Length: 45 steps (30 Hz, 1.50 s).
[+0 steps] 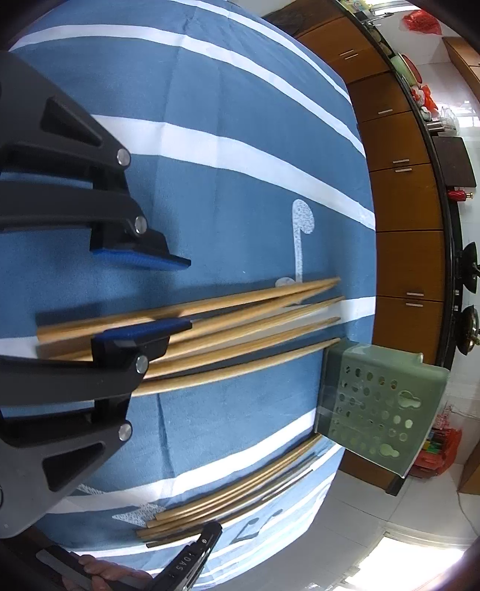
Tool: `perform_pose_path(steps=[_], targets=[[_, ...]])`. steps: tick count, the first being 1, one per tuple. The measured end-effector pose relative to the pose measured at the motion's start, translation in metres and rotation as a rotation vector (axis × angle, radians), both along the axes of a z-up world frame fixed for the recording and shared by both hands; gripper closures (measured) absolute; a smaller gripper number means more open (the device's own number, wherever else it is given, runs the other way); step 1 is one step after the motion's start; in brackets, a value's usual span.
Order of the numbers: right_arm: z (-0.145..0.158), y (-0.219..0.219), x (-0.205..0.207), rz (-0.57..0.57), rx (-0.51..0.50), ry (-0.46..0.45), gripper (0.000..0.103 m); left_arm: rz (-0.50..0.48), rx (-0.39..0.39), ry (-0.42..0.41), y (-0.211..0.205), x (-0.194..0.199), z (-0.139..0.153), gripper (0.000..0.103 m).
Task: Organize utensils
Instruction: 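Close the right gripper on one chopstick while the left gripper grasps another chopstick, then lift both held chopsticks and carry them over the green utensil holder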
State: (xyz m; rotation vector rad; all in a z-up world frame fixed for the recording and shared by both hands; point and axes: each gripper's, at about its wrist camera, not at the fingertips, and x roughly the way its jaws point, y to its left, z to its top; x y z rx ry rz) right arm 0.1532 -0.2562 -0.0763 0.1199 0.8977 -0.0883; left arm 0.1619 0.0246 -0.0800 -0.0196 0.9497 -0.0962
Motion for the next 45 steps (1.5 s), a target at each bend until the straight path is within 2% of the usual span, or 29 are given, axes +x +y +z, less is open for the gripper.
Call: perform_pose_path(steps=[7,10,12,16,21,32,45], targets=[[0.000,0.001,0.003,0.000,0.000,0.003,0.095,-0.002,0.042,-0.003,0.001,0.005,-0.001,0.080],[0.000,0.003,0.007,0.017,-0.012,0.001,0.095,-0.023,0.081,-0.019,-0.007,0.013,-0.002,0.093],[0.000,0.001,0.013,0.020,-0.005,-0.001,0.095,-0.024,0.085,-0.020,-0.006,0.021,-0.002,0.094],[0.000,-0.011,0.031,-0.006,0.000,-0.007,0.096,0.008,0.083,-0.024,0.009,0.047,-0.002,0.095],[-0.001,-0.025,0.051,-0.040,0.003,-0.023,0.096,0.004,0.025,-0.033,0.027,0.063,-0.002,0.095],[0.001,-0.022,0.032,-0.012,0.023,-0.013,0.095,-0.029,0.007,-0.043,0.031,0.035,-0.003,0.094],[0.000,-0.020,0.009,0.001,0.015,-0.023,0.096,-0.026,0.028,-0.050,0.032,0.015,-0.003,0.095]])
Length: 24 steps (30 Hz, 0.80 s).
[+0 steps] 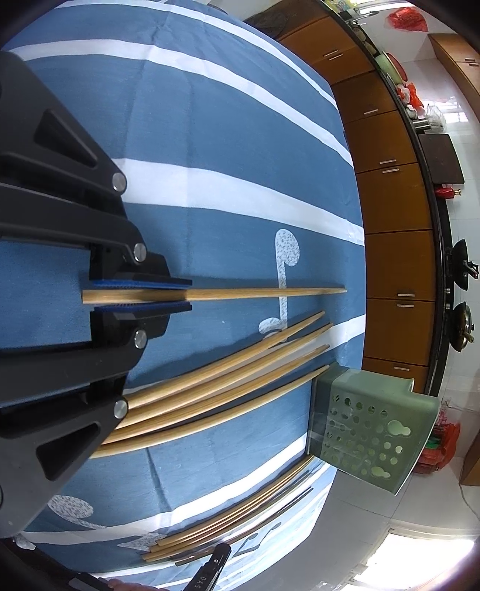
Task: Organize utensils
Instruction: 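Lift both held chopsticks and carry them over the green utensil holder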
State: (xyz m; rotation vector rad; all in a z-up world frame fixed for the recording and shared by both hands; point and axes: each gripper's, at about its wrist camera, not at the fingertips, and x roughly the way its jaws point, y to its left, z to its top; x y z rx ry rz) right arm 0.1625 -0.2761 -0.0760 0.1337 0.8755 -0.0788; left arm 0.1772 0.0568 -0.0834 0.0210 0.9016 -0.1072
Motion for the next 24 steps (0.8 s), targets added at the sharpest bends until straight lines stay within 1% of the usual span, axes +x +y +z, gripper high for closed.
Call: perform_pose_path(steps=[3,8,13,22,24], targets=[[0.012,-0.003,-0.007,-0.005,0.001,-0.048,0.096,0.003,0.000,-0.001,0.002,-0.004,0.004,0.095],[0.039,-0.008,-0.019,-0.012,0.005,-0.133,0.096,0.019,-0.006,-0.069,0.007,-0.015,0.026,0.095],[0.058,-0.013,-0.027,-0.026,0.022,-0.202,0.096,0.054,-0.020,-0.164,0.017,-0.024,0.057,0.095],[0.099,-0.016,-0.035,-0.039,0.033,-0.337,0.096,0.114,-0.070,-0.351,0.031,-0.035,0.118,0.095],[0.106,-0.015,-0.035,-0.038,0.027,-0.360,0.096,0.118,-0.073,-0.373,0.032,-0.035,0.126,0.095]])
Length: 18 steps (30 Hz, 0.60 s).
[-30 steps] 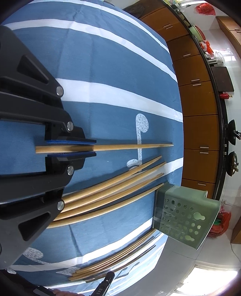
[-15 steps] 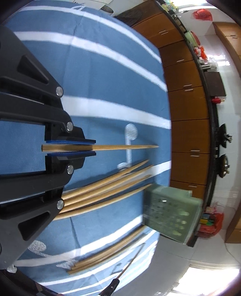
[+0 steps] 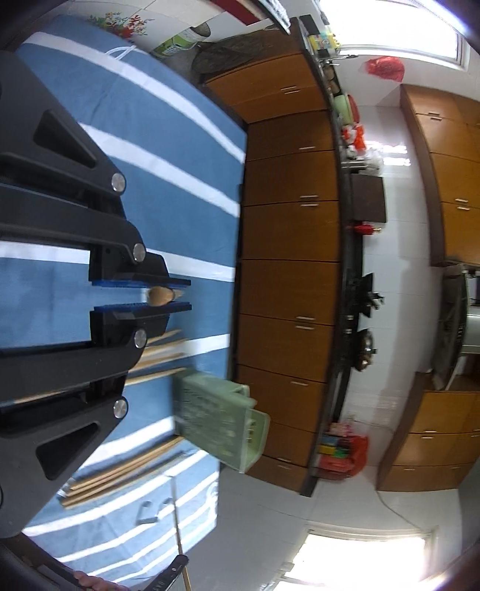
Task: Organize utensils
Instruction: 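Lift both held chopsticks and carry them over the green utensil holder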
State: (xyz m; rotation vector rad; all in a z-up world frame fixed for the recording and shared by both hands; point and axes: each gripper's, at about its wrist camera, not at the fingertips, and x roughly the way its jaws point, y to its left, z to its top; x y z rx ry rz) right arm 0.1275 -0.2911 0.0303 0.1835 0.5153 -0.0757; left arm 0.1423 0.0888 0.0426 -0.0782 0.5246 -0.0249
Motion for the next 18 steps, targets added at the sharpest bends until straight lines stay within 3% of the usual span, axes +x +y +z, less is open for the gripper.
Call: perform_pose_path(steps=[11,18], targets=[[0.030,0.001,0.011,-0.012,-0.031,-0.060,0.096,0.023,0.003,-0.067,0.005,0.013,0.036,0.095],[0.084,-0.001,0.025,0.013,0.030,-0.180,0.096,0.015,-0.044,-0.171,0.002,0.023,0.087,0.095]])
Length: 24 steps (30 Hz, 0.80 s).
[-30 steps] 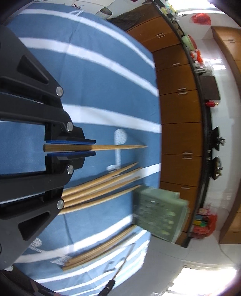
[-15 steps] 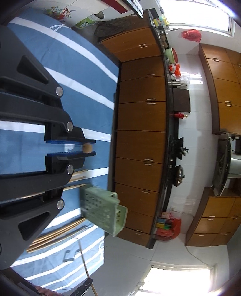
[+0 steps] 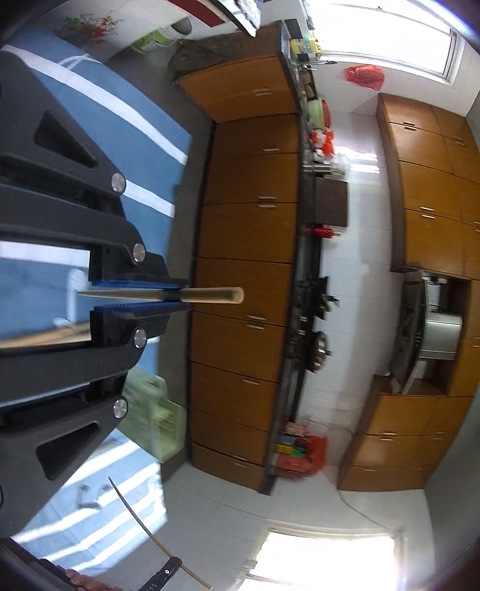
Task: Organize utensils
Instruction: 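Lift both held chopsticks and carry them over the green utensil holder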
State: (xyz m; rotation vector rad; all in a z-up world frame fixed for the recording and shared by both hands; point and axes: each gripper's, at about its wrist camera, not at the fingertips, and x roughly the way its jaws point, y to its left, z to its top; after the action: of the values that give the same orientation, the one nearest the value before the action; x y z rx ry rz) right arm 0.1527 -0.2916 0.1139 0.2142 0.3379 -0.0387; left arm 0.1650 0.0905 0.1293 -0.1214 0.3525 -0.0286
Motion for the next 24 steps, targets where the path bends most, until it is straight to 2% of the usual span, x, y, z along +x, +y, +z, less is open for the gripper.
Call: perform_pose_path(steps=[5,9,11,16,24], targets=[[0.044,0.012,0.008,0.064,0.066,-0.132,0.096,-0.027,-0.049,-0.123,-0.017,0.005,0.046,0.095],[0.057,0.027,0.018,0.112,0.078,-0.178,0.096,-0.049,-0.114,-0.207,-0.038,0.013,0.072,0.095],[0.056,0.034,0.026,0.132,0.074,-0.179,0.096,-0.059,-0.127,-0.223,-0.049,0.020,0.077,0.095],[0.038,0.046,0.045,0.162,0.069,-0.133,0.096,-0.093,-0.139,-0.210,-0.077,0.039,0.064,0.095],[0.007,0.054,0.064,0.175,0.048,-0.034,0.096,-0.122,-0.124,-0.094,-0.099,0.071,0.015,0.095]])
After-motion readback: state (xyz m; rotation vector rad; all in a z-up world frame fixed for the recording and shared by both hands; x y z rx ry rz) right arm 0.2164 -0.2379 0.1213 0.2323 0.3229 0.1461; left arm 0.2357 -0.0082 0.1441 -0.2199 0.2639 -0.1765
